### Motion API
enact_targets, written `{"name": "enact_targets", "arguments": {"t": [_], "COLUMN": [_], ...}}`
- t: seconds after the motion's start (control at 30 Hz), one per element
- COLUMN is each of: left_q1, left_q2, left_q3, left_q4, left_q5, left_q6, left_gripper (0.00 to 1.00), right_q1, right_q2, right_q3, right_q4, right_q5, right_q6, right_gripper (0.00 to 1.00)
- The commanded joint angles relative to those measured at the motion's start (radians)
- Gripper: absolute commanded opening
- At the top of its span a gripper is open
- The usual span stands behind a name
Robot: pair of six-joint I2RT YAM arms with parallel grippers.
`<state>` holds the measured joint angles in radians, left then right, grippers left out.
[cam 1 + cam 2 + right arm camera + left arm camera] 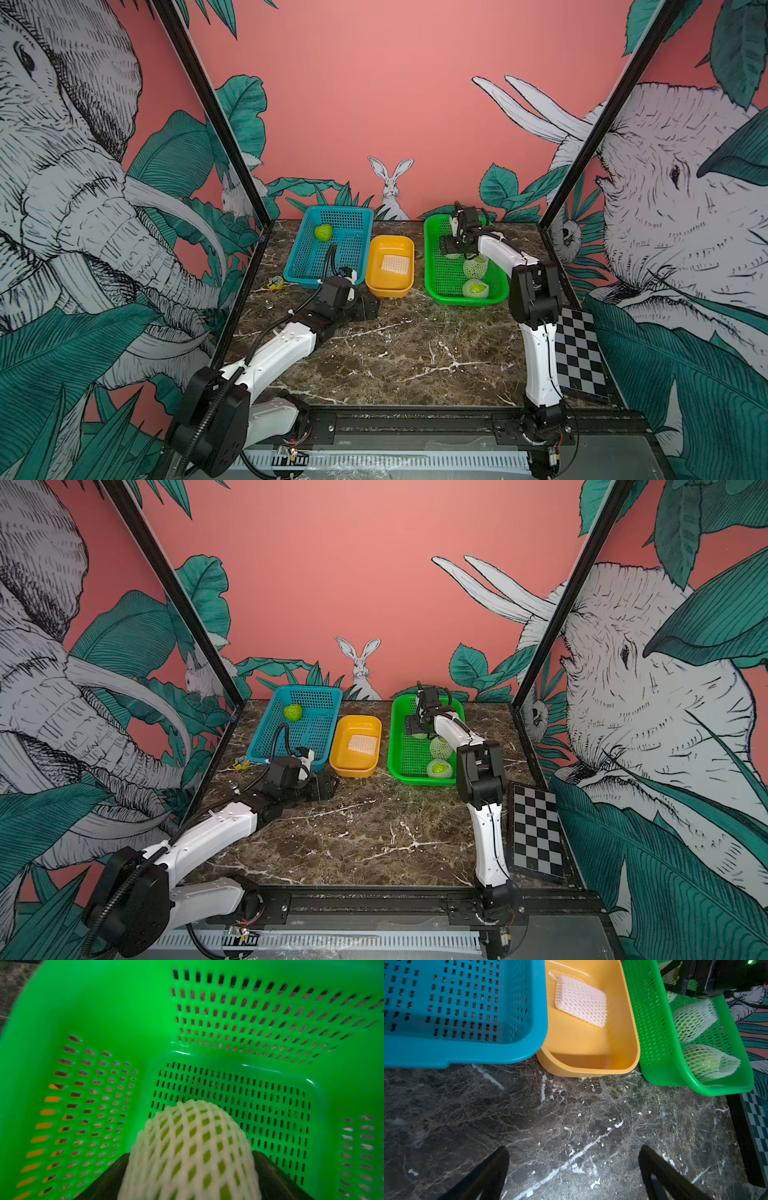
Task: Sleeve custard apples in foam nets
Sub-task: Place the custard apple in the basket.
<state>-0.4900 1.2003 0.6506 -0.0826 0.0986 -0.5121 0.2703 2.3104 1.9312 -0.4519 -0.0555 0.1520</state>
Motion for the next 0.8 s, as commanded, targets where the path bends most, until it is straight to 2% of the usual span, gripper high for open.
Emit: {"name": "enact_targets", "arguments": {"t": [0.0,0.13,0.27,0.57,0.77], "left_q1": [0.005,0.006,0.006,0.006,0.014], "left_q2": [-0.005,-0.003,-0.003,-0.031,-0.017], "left_q3": [0.018,0.018,0.019,0.040,0.125], "left_q4": [0.014,0.019,0.017,0.006,0.000], "left_q5": [0.006,0.004,0.006,-0.016,-0.066], "left_q6": [-0.004,-0.006,-0.012,-0.005,0.068], "left_gripper": [0.99,0.99,0.99,0.99,0.99], "right_q1": [0.016,0.026,0.028,0.026,0.025], "right_q2": [0.023,0.055,0.063,-0.037,-0.115], "right_q3": [0.039,0.065,0.076,0.060,0.043], "right_q4": [-0.008,-0.051,-0.071,-0.068,-0.091], "right_q5": [0.038,0.049,0.038,0.034,0.056], "right_q6": [-0.007,-0.025,-0.022,-0.006,-0.025], "right_gripper": [0.89,0.90,0.99,0.99,0.99]}}
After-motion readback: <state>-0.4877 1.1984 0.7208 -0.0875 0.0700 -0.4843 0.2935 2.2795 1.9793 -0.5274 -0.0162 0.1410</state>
